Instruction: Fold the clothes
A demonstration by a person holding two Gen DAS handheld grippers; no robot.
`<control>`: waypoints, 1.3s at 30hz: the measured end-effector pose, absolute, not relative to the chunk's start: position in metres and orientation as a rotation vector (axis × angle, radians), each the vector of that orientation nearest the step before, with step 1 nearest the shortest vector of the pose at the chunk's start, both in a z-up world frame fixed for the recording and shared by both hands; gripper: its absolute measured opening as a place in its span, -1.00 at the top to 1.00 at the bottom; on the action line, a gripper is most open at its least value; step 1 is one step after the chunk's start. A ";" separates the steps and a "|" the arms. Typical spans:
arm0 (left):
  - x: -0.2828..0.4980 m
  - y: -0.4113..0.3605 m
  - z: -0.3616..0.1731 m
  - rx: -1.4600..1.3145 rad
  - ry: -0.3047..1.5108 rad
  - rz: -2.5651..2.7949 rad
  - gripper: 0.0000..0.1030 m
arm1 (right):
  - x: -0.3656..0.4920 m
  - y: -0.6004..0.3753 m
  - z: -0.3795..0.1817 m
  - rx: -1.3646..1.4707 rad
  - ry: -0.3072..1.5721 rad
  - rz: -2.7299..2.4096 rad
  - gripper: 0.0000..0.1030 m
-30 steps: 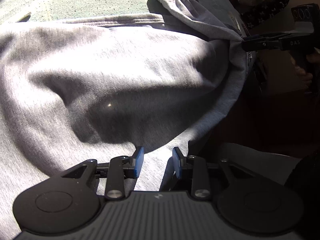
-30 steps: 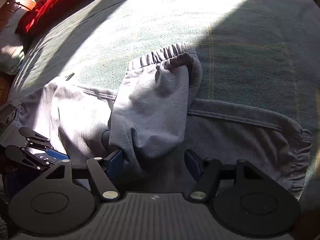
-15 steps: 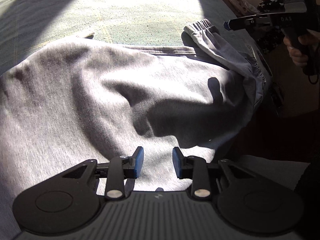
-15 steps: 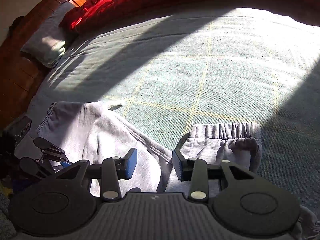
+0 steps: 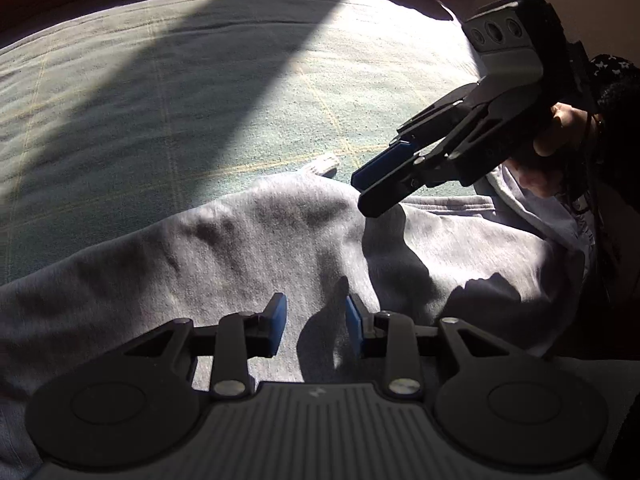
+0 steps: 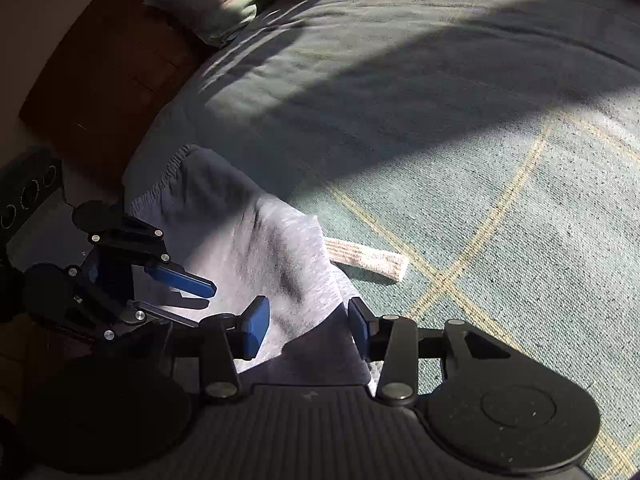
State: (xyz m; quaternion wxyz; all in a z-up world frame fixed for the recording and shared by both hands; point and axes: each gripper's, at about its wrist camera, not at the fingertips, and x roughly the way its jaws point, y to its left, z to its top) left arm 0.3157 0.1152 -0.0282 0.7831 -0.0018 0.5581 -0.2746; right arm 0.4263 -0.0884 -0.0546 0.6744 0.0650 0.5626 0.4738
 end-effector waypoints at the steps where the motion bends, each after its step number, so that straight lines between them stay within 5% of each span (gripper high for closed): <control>1: 0.323 0.114 -0.027 -0.030 1.196 -0.589 0.39 | 0.428 -0.086 -0.058 0.155 1.279 1.082 0.04; 11: 0.389 0.085 -0.007 -0.025 1.133 -0.788 0.27 | 0.434 -0.090 -0.071 0.127 1.328 1.137 0.00; 29: 0.390 -0.012 -0.050 0.834 1.315 -1.545 0.15 | 0.401 -0.113 -0.031 0.068 1.254 1.328 -0.06; 31: 0.387 -0.006 -0.048 0.835 1.321 -1.533 0.24 | 0.405 -0.123 -0.025 0.049 1.201 1.295 0.12; 33: 0.383 -0.001 -0.043 0.828 1.316 -1.529 0.28 | 0.417 -0.130 -0.022 0.038 1.150 1.219 0.67; 39: 0.375 0.004 -0.035 0.813 1.299 -1.503 0.28 | 0.449 -0.100 -0.032 -0.200 1.005 1.219 0.50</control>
